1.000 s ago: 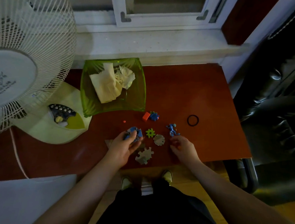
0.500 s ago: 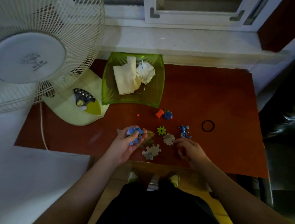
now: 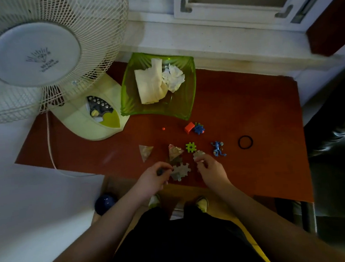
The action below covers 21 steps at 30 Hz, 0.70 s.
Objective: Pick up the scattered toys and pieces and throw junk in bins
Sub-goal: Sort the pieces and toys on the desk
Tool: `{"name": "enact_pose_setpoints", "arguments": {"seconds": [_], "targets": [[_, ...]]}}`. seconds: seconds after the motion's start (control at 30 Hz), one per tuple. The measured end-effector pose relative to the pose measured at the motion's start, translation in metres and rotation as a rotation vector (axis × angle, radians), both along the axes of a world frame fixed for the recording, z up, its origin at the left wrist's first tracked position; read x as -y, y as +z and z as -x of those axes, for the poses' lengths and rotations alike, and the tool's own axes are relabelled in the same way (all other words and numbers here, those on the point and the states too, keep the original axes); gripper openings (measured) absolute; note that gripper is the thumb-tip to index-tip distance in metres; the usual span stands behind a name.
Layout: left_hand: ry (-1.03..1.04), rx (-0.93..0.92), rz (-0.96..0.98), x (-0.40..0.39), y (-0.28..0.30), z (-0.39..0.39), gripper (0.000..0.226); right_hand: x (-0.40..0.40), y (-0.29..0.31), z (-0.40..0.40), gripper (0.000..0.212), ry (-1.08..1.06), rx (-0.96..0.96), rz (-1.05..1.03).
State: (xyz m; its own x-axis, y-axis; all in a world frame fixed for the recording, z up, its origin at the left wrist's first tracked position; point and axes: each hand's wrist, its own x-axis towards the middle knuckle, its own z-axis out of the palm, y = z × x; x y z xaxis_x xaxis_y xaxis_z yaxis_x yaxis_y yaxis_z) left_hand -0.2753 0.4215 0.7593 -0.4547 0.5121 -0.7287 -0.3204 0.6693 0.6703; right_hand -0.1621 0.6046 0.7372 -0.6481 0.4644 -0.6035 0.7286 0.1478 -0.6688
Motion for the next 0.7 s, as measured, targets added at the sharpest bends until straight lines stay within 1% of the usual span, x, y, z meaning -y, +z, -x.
{"name": "enact_pose_setpoints", "arguments": {"seconds": [0.03,0.07,0.13,0.23,0.3,0.37,0.47,0.57,0.7], "targets": [[-0.115,-0.097,0.043,-0.005,-0.001,-0.003,0.015,-0.001,0.000,-0.002,0.019,-0.011,-0.027,-0.079],[-0.181,-0.162,0.065,-0.010,-0.001,-0.006,0.017,-0.003,0.000,-0.003,0.022,0.000,-0.038,-0.156],[-0.233,-0.262,0.065,-0.020,-0.005,-0.013,0.021,-0.008,0.000,-0.003,0.033,0.061,-0.013,-0.286],[-0.386,-0.531,0.092,-0.029,-0.013,-0.017,0.030,-0.012,-0.004,0.001,0.053,0.174,0.083,-0.373],[-0.493,-0.652,0.121,-0.031,-0.019,-0.016,0.039,-0.012,-0.005,0.007,0.056,0.228,0.158,-0.418],[-0.572,-0.713,0.162,-0.032,-0.024,-0.016,0.046,-0.011,-0.003,0.013,0.049,0.229,0.204,-0.439],[-0.631,-0.783,0.197,-0.034,-0.029,-0.013,0.050,-0.013,-0.003,0.018,0.042,0.184,0.229,-0.412],[-0.630,-0.809,0.177,-0.036,-0.033,-0.009,0.050,-0.018,-0.008,0.015,0.043,0.138,0.226,-0.363],[-0.575,-0.786,0.125,-0.035,-0.034,-0.004,0.046,-0.023,-0.009,0.008,0.049,0.029,0.143,-0.248]]}}
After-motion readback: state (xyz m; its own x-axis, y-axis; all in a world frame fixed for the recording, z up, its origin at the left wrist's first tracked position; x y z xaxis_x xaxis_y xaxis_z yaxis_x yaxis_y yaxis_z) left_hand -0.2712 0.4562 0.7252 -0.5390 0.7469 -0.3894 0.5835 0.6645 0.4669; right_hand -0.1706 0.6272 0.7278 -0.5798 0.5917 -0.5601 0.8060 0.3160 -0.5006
